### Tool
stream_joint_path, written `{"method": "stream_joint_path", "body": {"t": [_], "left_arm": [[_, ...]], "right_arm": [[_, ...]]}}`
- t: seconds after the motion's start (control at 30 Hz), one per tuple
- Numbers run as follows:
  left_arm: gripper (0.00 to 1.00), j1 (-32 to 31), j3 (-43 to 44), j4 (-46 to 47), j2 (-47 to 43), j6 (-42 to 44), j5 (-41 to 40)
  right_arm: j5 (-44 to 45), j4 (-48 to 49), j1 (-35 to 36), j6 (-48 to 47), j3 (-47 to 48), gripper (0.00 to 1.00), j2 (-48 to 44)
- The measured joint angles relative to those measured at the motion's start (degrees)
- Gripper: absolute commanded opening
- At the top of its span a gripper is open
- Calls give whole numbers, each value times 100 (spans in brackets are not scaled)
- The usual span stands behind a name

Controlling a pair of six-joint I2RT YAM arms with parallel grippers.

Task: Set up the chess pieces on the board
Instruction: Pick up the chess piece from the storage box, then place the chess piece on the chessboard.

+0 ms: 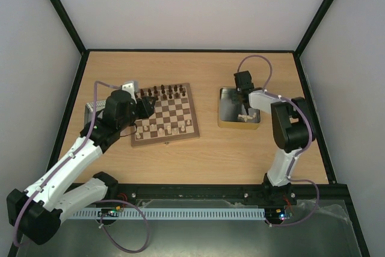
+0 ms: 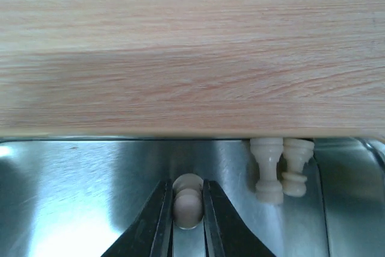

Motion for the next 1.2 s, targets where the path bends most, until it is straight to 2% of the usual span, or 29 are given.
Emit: {"method": "stream_joint_path", "body": {"t": [0.13, 0.33, 0.5, 0.63, 0.8, 1.2], "left_arm": [[51, 0, 0, -87, -15, -63, -105], [51, 13, 0, -442, -348, -83, -391], [52, 42, -22, -750, -918, -59, -750], [52, 66, -118, -946, -1480, 33, -997], [53, 72, -302, -1121, -2114, 225, -1172], [54, 74, -658, -1276, -2942, 518, -1429]], "right_arm": [[-42, -105, 170, 271, -149, 11, -527], [-142, -278, 839, 717, -507, 12, -1552], [-326, -487, 1845, 1281, -671, 13, -2205], [-459, -570, 2551, 1696, -568, 13, -2391], [-487, -741, 3224, 2085, 166, 13, -2050], [-474, -1440, 4098, 2503, 2369, 14, 219]]}}
